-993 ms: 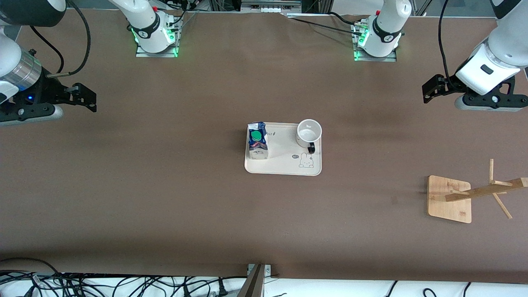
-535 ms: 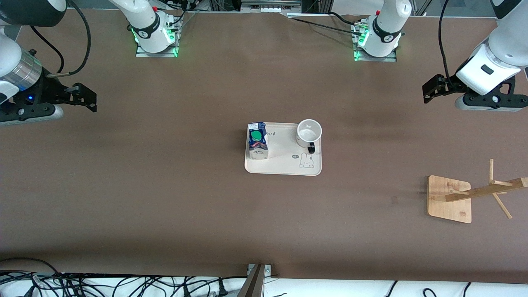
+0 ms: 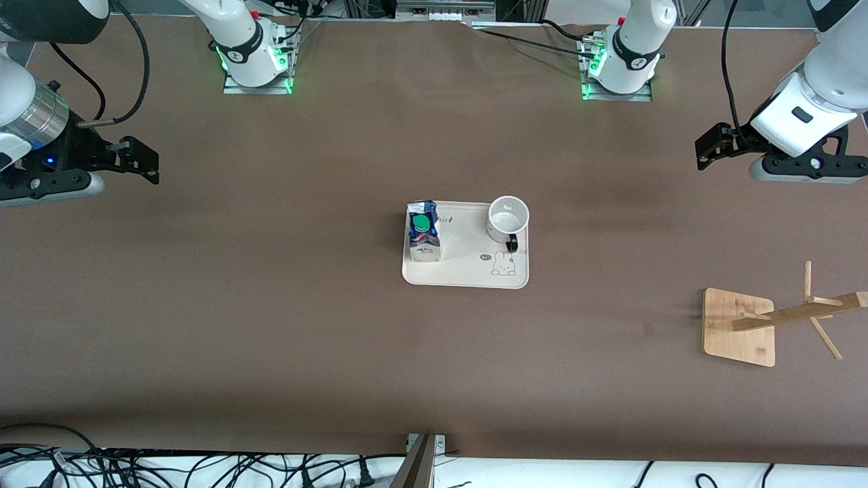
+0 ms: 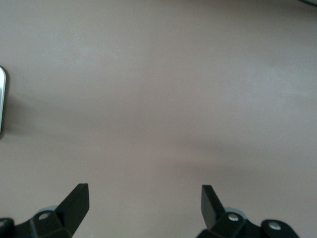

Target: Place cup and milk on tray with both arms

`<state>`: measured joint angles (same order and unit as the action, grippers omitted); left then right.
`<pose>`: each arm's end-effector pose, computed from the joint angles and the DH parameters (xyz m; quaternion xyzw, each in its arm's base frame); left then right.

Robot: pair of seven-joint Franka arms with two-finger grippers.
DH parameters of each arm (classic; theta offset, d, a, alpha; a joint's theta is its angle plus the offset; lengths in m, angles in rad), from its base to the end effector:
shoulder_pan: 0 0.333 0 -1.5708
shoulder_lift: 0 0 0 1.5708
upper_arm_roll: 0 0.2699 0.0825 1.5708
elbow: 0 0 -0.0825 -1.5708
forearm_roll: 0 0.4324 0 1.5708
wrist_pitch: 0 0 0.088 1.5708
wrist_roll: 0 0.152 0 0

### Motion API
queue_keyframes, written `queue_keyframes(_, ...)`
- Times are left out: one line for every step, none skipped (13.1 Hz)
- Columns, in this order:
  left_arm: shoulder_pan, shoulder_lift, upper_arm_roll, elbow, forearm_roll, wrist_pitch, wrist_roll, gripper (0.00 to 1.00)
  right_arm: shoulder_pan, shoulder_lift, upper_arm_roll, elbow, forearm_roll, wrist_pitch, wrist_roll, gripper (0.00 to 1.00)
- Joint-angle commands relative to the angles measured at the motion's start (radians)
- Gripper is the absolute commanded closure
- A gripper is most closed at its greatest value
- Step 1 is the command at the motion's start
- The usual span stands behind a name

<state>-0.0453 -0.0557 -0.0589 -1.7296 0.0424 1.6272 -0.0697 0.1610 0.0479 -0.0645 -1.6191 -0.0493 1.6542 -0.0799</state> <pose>0.5842 -0.0553 0.4888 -0.9993 0.0188 0.0213 0.0247 0.6175 0.0532 0.4864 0.9956 0.0903 -0.0061 0.0261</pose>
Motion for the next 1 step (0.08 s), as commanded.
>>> queue_keyframes(0.021,-0.004,-0.015,-0.004,-0.012,0.000,0.018,0.00,0.002,0.006,0.005,0.021,-0.014,-0.013,0.003,0.00)
